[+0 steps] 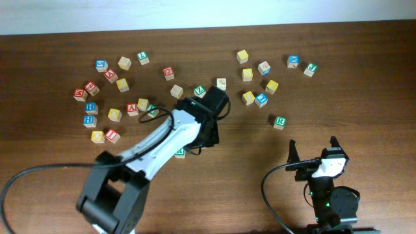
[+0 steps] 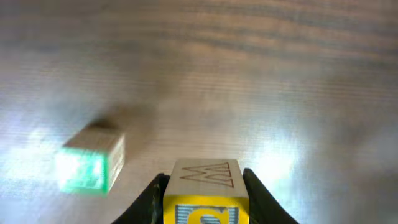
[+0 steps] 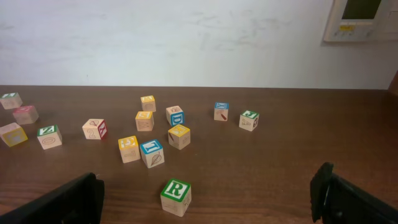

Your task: Spell out RSS

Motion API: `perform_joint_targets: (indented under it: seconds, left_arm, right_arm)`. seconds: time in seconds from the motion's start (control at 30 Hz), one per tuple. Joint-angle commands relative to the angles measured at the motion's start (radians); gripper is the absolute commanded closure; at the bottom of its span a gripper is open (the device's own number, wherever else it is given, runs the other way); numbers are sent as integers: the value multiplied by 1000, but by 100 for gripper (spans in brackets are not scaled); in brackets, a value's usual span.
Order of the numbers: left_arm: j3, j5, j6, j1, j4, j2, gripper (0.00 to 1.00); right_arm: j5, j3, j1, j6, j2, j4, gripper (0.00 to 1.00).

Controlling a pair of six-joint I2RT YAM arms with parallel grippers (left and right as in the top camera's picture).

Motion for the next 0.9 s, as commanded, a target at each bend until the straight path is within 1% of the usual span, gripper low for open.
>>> perform_joint_targets:
  seconds: [0.0, 0.07, 0.2, 0.37, 0.43, 0.57, 0.63, 0.7, 0.8, 0.87]
  left_arm:
    - [-1, 28, 42, -2, -52, -29, 72]
    - [-27, 31, 42, -6, -47, -29, 72]
    - [-100, 30, 42, -18, 20, -29, 71]
    - [-126, 27, 42, -17, 69, -29, 71]
    - [-126, 27, 68, -18, 82, -29, 69]
    - [-126, 28, 129, -18, 107, -29, 59]
    - [-126, 32, 129, -18, 107, -29, 58]
    - [-126, 80, 152, -18, 104, -31, 57]
    - [-126, 154, 174, -18, 100, -31, 46]
    - [-126, 164, 173, -18, 90, -31, 42]
  right_arm:
    - [8, -9, -7, -3, -8, -2, 2]
    - [8, -9, -7, -3, -8, -2, 2]
    - [8, -9, -7, -3, -8, -2, 2]
    - [8, -9, -7, -3, -8, -2, 2]
    - [8, -9, -7, -3, -8, -2, 2]
    - [8, -9, -7, -3, -8, -2, 2]
    - [8, -9, -7, -3, -8, -2, 2]
    - [8, -9, -7, -3, -8, -2, 2]
    - [8, -9, -7, -3, -8, -2, 2]
    - [8, -9, -7, -3, -8, -2, 2]
